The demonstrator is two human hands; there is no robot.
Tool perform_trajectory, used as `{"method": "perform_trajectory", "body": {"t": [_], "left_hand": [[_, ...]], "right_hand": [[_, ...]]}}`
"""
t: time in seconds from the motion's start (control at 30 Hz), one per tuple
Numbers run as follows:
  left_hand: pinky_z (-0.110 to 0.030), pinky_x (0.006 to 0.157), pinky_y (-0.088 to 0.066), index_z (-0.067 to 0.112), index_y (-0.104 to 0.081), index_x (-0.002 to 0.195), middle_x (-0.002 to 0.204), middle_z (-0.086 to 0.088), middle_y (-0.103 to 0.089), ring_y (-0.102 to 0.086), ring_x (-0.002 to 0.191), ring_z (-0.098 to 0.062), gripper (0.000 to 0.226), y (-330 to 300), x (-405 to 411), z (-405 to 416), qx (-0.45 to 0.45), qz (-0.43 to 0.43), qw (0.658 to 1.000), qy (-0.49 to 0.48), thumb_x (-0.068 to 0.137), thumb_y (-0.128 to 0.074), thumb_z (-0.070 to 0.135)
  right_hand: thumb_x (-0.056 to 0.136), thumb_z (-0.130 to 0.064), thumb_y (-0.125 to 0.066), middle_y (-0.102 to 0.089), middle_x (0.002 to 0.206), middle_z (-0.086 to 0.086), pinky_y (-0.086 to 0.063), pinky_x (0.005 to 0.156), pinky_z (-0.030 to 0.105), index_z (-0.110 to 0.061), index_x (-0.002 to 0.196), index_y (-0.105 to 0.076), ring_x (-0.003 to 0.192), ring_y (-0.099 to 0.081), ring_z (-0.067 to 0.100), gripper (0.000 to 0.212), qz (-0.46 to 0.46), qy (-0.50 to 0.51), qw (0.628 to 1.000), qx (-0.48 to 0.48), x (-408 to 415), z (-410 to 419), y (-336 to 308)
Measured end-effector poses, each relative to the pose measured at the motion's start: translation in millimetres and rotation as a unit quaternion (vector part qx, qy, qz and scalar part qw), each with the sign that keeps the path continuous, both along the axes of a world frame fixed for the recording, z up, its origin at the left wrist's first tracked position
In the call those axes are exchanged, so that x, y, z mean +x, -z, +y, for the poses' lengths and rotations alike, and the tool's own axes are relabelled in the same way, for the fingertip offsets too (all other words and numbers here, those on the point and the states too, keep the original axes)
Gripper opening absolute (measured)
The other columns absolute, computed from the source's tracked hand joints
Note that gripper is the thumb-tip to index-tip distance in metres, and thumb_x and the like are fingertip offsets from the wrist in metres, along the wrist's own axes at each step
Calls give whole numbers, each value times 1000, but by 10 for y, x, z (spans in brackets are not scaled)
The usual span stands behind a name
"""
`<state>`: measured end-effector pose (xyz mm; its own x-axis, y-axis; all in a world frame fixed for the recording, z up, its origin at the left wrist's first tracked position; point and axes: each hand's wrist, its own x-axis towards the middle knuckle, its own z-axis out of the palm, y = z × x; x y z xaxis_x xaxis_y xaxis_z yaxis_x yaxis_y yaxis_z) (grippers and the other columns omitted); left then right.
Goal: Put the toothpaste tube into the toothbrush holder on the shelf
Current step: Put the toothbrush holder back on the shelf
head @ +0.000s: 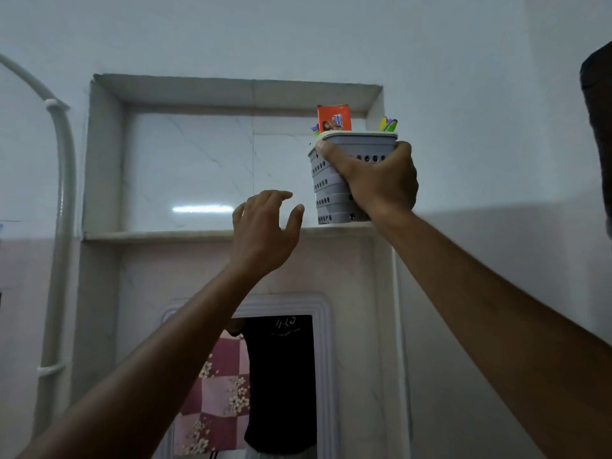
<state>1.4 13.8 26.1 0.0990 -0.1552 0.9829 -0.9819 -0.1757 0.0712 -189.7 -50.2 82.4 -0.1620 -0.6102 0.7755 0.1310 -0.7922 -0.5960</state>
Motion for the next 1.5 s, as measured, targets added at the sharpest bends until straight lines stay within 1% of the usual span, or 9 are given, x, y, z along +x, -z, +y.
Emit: {"method": "perform_trajectory", "body": {"t": [0.1, 0.23, 0.33, 0.5, 0.6, 0.77, 0.93, 1.17, 1.5], "left_hand": [[-54, 123, -31, 24, -63, 142, 147, 2, -64, -54, 142, -26, 51, -86, 91, -121, 35, -2, 999, -20, 107, -47, 57], [-59, 130, -15, 26, -57, 149, 156, 3, -56, -43, 152, -24, 58, -68, 234, -283, 93, 44, 994, -39, 108, -39, 63], [-60, 130, -10, 27, -57, 150, 159, 4, -55, -40, 154, -22, 65, 53, 337, -359, 91, 35, 992, -82, 108, -27, 67], [-59, 131, -3, 34, -55, 152, 166, 6, -47, -30, 161, -22, 64, 111, 338, -406, 77, 31, 992, -95, 109, -22, 67], [-58, 132, -2, 34, -55, 153, 168, 7, -45, -26, 163, -22, 64, 126, 355, -422, 76, 29, 991, -102, 109, -22, 67], [-59, 132, -3, 33, -55, 154, 168, 6, -45, -27, 163, -24, 67, 119, 379, -436, 71, 26, 991, -111, 109, -21, 68], [-58, 132, -3, 33, -56, 153, 168, 5, -45, -28, 162, -24, 66, 123, 389, -446, 75, 24, 990, -113, 109, -21, 68], [-58, 132, -4, 34, -55, 153, 169, 3, -43, -27, 162, -24, 65, 117, 392, -434, 80, 16, 990, -117, 109, -22, 68], [-54, 132, -6, 31, -56, 153, 168, 1, -44, -30, 161, -23, 66, 124, 371, -371, 98, 34, 989, -103, 109, -23, 68]], "right_hand": [[53, -94, -83, -64, 118, -9, -54, 83, 33, -22, 133, -55, 106, -66, 19, 111, 8, 21, 1000, -6, 108, -119, -104], [58, -91, -85, -58, 114, -7, -42, 69, 25, -18, 135, -55, 98, -58, 18, 110, 32, 35, 999, -1, 249, -290, -148], [57, -92, -85, -56, 113, -7, -45, 78, 29, -17, 135, -54, 99, -56, 18, 112, 37, 38, 999, 9, 364, -427, -144], [58, -92, -84, -63, 121, -4, -48, 78, 31, -17, 137, -53, 104, -61, 18, 113, 36, 36, 998, 25, 490, -604, -112], [56, -94, -83, -67, 125, -2, -55, 78, 33, -17, 137, -53, 110, -68, 21, 116, 43, 32, 998, 30, 572, -676, -117], [57, -97, -79, -66, 137, 3, -60, 93, 40, -14, 144, -47, 123, -67, 28, 125, 65, 43, 996, 34, 745, -768, -151], [75, -92, -73, -46, 156, 11, -53, 103, 44, -11, 162, -26, 141, -52, 31, 128, 133, 83, 987, -16, 883, -874, -9], [87, -89, -61, -32, 159, 14, -57, 97, 44, -9, 171, -8, 143, -45, 31, 129, 161, 137, 974, -81, 939, -1021, 132], [89, -77, -73, -28, 162, 16, -51, 111, 49, -6, 173, 9, 147, -41, 34, 137, 201, 62, 974, -83, 813, -1070, 153]]}}
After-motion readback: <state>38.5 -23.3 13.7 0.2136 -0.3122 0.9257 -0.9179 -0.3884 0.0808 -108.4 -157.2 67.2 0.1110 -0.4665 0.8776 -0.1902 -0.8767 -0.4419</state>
